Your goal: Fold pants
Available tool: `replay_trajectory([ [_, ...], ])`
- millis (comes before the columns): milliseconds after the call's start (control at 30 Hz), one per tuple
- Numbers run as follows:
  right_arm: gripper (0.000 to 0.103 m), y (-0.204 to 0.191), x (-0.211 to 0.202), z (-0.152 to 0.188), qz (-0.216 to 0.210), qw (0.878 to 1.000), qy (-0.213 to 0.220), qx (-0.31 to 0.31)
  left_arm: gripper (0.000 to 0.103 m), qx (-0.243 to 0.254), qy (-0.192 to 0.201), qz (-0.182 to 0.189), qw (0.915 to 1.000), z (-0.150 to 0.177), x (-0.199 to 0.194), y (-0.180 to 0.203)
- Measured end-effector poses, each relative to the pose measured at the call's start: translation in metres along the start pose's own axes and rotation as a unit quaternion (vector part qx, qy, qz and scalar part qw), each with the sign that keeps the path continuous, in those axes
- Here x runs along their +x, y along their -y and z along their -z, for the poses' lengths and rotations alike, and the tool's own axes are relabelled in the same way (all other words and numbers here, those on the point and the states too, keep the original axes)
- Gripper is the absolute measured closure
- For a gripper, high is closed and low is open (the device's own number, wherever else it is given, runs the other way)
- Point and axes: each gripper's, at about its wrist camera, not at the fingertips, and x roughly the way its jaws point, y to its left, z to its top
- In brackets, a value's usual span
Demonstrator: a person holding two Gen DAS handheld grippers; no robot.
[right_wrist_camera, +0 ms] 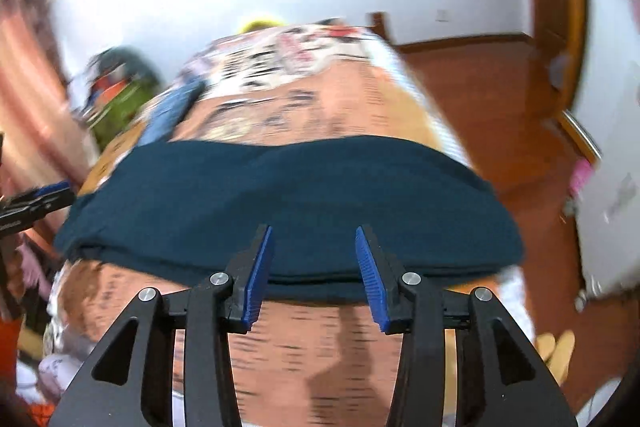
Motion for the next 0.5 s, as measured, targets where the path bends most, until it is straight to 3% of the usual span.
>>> replay_trajectory([
  [300,0.064,0.089,0.009,0.02,0.083,0.99,-0.012,0.114,0.041,0.005,-0.053,0.011,0.9985,-0.016,0.065,0.027],
  [500,0.064,0.127,0.02,0.034,0.085,0.979,-0.017,0.185,0.04,0.035,-0.09,-0.005,0.9953,-0.013,0.1,0.053],
])
